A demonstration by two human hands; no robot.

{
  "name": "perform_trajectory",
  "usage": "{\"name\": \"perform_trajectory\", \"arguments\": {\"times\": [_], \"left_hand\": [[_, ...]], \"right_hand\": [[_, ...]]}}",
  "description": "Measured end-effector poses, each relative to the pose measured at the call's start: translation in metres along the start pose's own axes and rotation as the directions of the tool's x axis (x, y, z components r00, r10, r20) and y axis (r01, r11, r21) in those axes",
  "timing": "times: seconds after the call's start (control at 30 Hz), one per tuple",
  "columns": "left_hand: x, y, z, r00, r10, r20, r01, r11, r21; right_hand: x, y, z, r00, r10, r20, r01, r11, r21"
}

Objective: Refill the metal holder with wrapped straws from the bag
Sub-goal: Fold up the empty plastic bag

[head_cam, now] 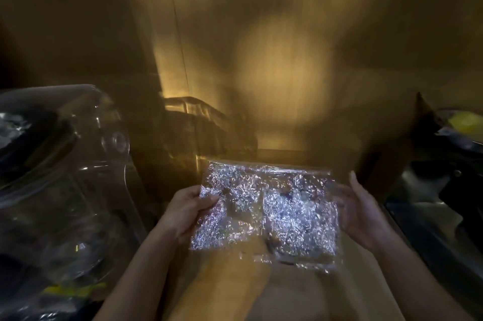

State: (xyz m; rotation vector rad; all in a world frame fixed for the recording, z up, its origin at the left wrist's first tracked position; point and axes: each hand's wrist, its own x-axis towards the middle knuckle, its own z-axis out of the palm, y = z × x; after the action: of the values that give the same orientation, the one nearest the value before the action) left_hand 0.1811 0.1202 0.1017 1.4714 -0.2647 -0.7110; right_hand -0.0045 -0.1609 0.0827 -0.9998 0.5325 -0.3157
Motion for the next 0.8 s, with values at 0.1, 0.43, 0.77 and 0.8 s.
{"name": "perform_trajectory", "arguments": {"times": [0.1, 0.43, 0.77, 0.8], "left_hand": [[0.003, -0.001, -0.003, 0.998, 0.053, -0.041, -0.051, 0.997, 0.053], [0.0, 0.005, 0.008, 0.993, 0.103, -0.049, -0.105, 0.994, -0.038], [-0.005, 0.021, 0.005, 0.988, 0.151, 0.011, -0.151, 0.982, 0.117], [-0.006, 0.024, 0.005, 0.986, 0.16, 0.042, -0.164, 0.973, 0.161]], "right_hand": [[-0.005, 0.013, 0.001, 1.0, -0.001, 0.028, 0.008, 0.975, -0.223], [-0.007, 0.017, -0.001, 0.998, -0.063, -0.01, 0.058, 0.957, -0.284], [-0.014, -0.009, 0.001, 0.948, -0.3, -0.108, 0.18, 0.783, -0.596], [-0.015, -0.015, 0.005, 0.938, -0.336, -0.086, 0.203, 0.734, -0.648]]}}
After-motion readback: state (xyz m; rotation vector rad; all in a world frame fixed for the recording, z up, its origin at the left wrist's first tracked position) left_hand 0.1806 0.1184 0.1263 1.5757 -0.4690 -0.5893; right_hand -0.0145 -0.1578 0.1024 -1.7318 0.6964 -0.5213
